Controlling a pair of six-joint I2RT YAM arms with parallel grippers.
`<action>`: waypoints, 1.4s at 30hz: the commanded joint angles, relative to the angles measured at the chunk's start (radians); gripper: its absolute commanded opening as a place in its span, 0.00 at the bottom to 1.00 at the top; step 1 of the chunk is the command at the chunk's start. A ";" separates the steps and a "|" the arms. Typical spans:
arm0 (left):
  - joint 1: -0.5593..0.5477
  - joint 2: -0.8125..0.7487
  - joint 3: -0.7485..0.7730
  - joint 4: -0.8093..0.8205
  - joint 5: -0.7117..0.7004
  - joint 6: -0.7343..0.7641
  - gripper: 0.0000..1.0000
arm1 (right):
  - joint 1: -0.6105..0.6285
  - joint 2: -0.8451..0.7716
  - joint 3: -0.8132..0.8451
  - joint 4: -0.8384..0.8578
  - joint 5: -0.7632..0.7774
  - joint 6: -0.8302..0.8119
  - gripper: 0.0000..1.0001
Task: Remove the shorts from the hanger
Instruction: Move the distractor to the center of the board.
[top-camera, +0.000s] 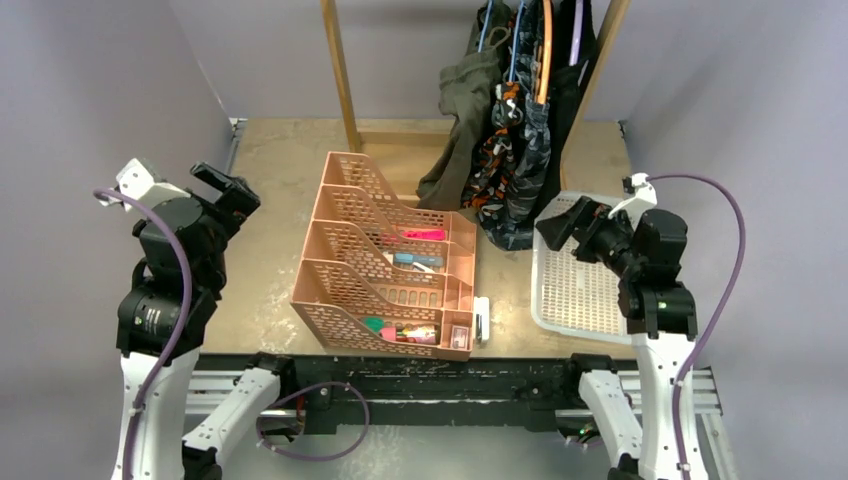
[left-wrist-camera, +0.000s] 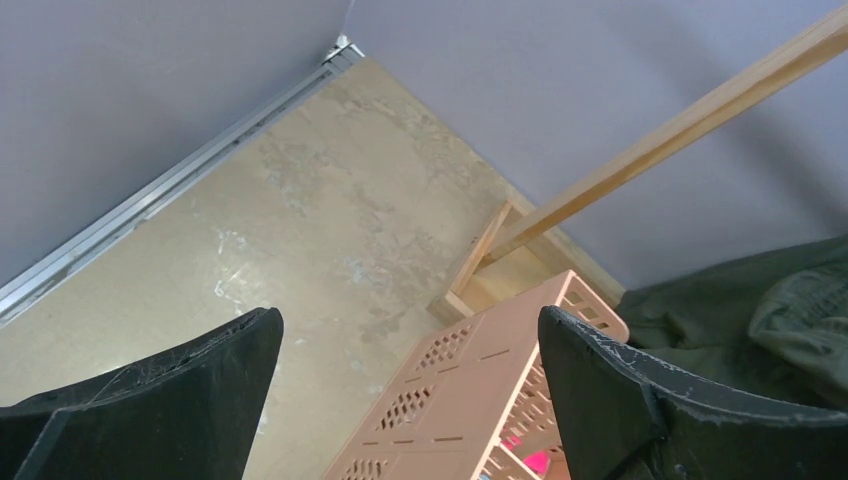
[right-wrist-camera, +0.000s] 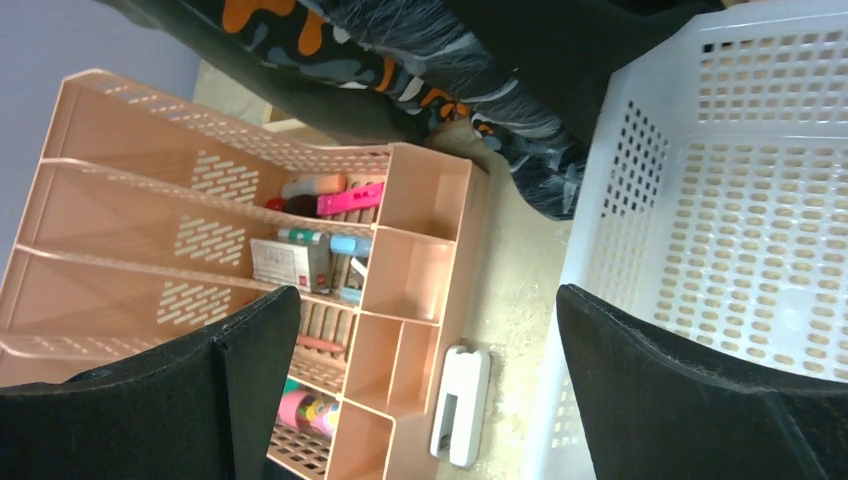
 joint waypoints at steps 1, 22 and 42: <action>0.007 0.038 0.009 -0.046 -0.082 0.014 1.00 | -0.001 -0.018 -0.076 0.110 -0.176 0.015 0.99; 0.008 0.063 0.067 -0.201 0.389 0.154 1.00 | 0.653 0.244 -0.022 0.229 0.176 0.167 0.97; 0.008 0.064 0.170 -0.240 0.381 0.156 1.00 | 0.857 0.527 -0.077 0.273 0.550 0.338 0.99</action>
